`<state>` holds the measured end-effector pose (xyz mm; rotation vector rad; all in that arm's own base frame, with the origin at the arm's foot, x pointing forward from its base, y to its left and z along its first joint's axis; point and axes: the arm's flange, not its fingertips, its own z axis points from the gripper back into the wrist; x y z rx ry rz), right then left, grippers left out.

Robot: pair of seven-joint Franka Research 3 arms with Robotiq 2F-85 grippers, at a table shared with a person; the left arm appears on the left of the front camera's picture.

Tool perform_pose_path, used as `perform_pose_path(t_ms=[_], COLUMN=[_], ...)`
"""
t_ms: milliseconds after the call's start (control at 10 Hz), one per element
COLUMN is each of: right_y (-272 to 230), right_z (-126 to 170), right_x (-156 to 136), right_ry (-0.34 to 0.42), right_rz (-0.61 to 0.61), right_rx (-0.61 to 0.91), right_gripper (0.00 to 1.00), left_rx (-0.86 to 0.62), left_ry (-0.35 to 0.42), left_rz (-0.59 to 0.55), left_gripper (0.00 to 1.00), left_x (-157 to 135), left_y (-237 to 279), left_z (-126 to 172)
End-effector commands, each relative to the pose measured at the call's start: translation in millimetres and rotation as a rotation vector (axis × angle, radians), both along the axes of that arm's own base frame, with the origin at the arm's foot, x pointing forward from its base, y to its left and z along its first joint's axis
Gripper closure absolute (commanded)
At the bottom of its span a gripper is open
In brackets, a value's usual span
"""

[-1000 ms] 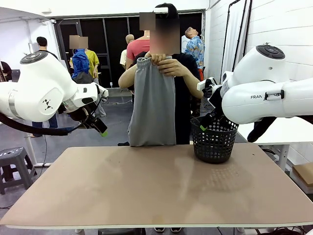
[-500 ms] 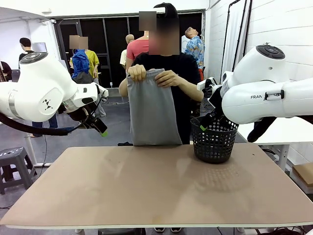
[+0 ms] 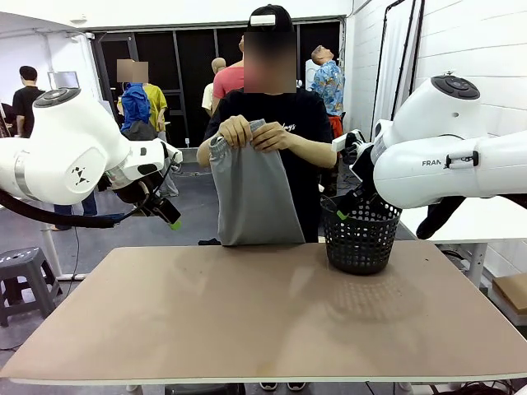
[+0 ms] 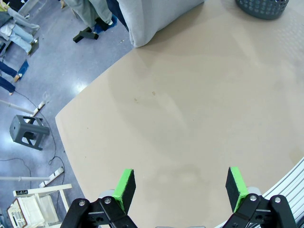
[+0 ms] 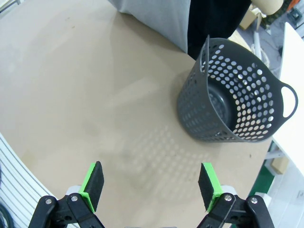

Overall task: Fold the training pants.
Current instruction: Grab both ends of the Training pants handed by a person.

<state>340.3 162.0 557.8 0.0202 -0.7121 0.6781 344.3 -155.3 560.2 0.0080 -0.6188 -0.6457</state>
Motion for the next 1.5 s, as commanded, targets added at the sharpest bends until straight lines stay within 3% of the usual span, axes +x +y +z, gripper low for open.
perform_pose_path(t_ms=[0, 1400], right_y=[0.0, 0.0], right_z=[-3.8, -3.8], right_x=[1.1, 1.1], right_ry=[0.001, 0.001], right_rz=[0.004, 0.004], right_rx=[0.004, 0.004], right_gripper=[0.00, 0.00], left_rx=[-0.004, -0.004], left_ry=[0.001, 0.001], left_rz=[-0.003, -0.003], left_gripper=[0.00, 0.00], left_x=[0.3, 0.3], left_y=[-0.2, -0.2], left_z=[0.6, 0.6])
